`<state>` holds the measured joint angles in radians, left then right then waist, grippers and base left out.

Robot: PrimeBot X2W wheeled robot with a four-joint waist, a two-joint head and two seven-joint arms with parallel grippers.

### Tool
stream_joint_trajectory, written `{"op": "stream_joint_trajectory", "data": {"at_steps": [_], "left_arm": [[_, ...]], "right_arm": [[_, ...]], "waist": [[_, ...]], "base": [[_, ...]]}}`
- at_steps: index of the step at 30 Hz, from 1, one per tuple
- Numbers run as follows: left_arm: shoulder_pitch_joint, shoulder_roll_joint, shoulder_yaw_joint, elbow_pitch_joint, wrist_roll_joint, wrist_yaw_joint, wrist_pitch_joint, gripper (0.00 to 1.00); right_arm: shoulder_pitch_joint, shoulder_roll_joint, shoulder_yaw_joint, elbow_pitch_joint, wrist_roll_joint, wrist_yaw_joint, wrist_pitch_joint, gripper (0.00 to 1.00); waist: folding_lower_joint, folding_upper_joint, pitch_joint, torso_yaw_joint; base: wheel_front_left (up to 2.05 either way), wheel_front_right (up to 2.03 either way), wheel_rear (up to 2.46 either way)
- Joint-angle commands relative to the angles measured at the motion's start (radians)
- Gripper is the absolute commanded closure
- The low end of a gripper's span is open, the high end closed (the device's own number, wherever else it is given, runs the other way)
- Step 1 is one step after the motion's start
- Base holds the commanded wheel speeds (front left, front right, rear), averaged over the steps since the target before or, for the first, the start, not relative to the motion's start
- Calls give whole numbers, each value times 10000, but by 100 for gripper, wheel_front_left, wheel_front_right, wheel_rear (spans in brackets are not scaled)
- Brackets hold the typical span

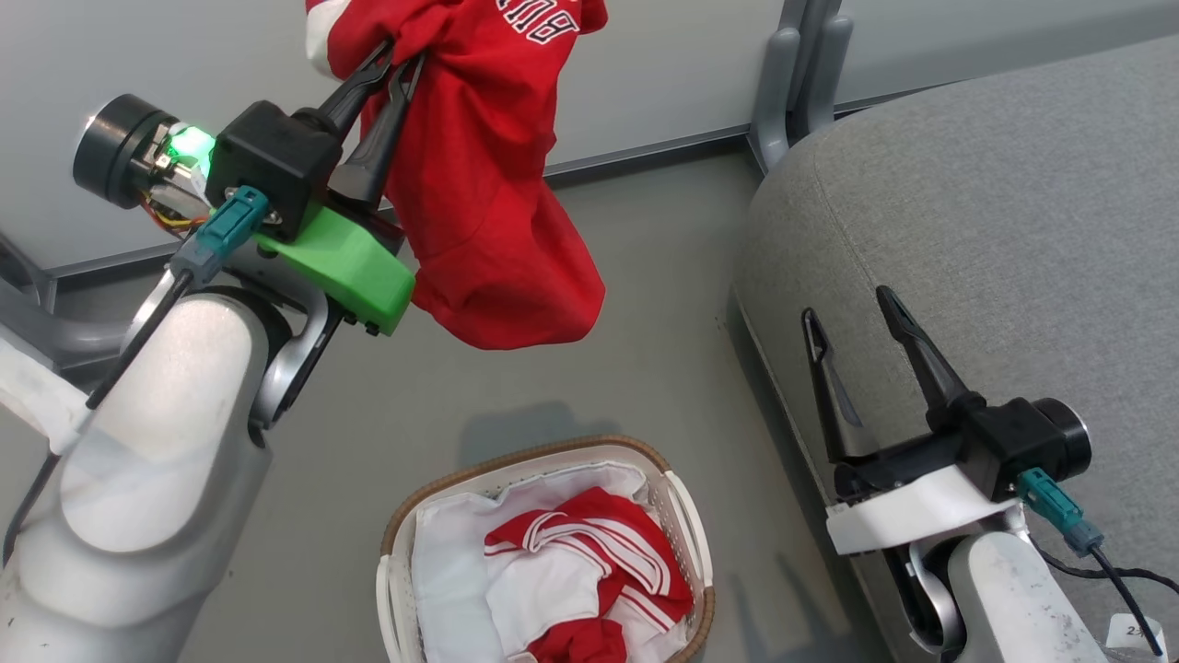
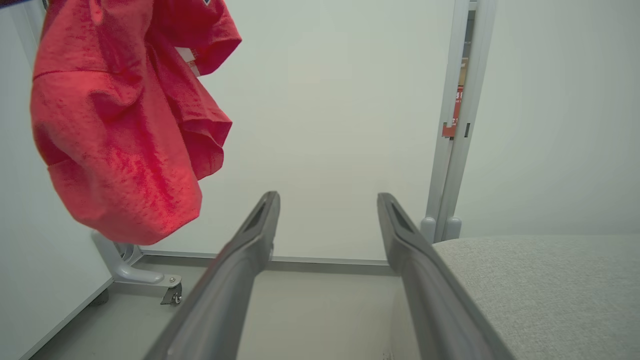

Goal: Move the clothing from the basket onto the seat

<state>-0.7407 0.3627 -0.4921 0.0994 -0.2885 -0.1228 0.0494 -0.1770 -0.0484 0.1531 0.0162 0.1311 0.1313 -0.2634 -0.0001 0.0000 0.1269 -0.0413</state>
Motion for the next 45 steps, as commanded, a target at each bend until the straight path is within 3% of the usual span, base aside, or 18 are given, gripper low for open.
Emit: {"op": "stream_joint_trajectory", "data": {"at_steps": [1,16,32,33,34,35,36,45], "left_arm": [[-199,9,-38,-168,-7,51,90,100],[-816,-665,-1007,-1527,-177,-15,860,100],[-141,-588,-1275,-1755,-501,122,821,100],[-94,-588,-1278,-1740,-505,132,785,100],[-17,-596,-1280,-1715,-554,165,734,100],[43,-606,-1280,-1697,-584,182,725,100],[115,-622,-1266,-1662,-629,198,687,100],[1102,-592,-974,-976,-1058,597,-47,100]], "right_arm": [[-71,-37,99,55,-69,-10,-21,0],[-831,-43,1997,1715,-1297,-10,-21,0],[-2059,-37,2778,707,-1281,-10,-21,0],[-2103,-40,2837,691,-1260,-10,-21,25],[-2151,-41,2929,698,-1243,-10,-21,60],[-2188,-37,2984,701,-1226,-10,-21,75],[-2243,-38,3032,665,-1213,-10,-21,100],[-2245,-38,2937,259,-1157,-10,-21,100]], "waist": [[1,0,-36,23],[1,0,-302,499],[1,0,-320,596],[1,0,-309,591],[1,0,-296,585],[1,0,-286,580],[1,0,-273,575],[1,0,-143,500]], "base": [[0,0,0],[0,0,0],[0,0,0],[0,0,0],[0,0,0],[0,0,0],[0,0,0],[0,0,0]]}}
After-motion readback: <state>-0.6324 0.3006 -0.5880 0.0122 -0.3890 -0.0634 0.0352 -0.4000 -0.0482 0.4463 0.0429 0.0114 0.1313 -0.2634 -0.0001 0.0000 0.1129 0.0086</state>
